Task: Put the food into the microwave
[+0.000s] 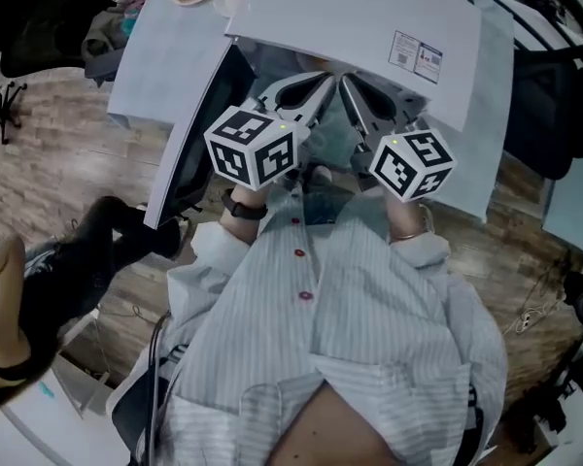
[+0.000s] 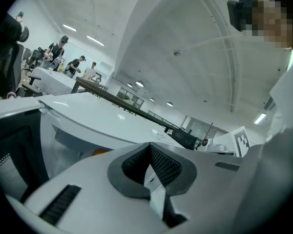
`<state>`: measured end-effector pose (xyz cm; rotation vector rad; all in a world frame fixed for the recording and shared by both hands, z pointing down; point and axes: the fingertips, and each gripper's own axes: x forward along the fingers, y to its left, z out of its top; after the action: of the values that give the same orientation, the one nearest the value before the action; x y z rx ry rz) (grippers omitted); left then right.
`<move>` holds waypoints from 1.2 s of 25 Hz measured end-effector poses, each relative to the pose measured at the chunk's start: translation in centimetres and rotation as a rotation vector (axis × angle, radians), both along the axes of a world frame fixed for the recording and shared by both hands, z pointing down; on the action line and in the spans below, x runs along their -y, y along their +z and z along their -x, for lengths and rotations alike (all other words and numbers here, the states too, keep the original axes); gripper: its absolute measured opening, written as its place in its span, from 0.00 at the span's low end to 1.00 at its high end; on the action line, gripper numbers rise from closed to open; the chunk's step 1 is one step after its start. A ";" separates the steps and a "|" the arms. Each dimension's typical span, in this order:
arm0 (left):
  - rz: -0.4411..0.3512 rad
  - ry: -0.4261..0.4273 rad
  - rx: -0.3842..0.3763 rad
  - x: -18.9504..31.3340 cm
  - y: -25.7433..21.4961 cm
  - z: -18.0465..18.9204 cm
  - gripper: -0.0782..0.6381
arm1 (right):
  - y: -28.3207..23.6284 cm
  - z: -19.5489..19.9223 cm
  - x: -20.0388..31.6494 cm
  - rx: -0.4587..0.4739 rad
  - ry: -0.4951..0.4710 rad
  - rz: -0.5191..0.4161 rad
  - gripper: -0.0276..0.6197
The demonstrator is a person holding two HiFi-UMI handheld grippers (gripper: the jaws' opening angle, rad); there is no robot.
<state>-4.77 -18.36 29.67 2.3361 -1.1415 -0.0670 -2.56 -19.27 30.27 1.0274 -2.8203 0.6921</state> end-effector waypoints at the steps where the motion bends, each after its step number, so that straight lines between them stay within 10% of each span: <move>1: -0.004 0.004 0.002 -0.2 -0.1 0.0 0.12 | -0.3 0.1 -0.1 0.010 -0.007 0.001 0.10; 30: 0.059 0.060 -0.013 0.0 1.5 -0.5 0.12 | 0.3 -0.5 -0.4 0.050 -0.025 0.073 0.09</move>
<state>-4.30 -18.36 31.19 2.3120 -1.0527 -0.0263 -2.10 -18.84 30.55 0.9757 -2.8212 0.8226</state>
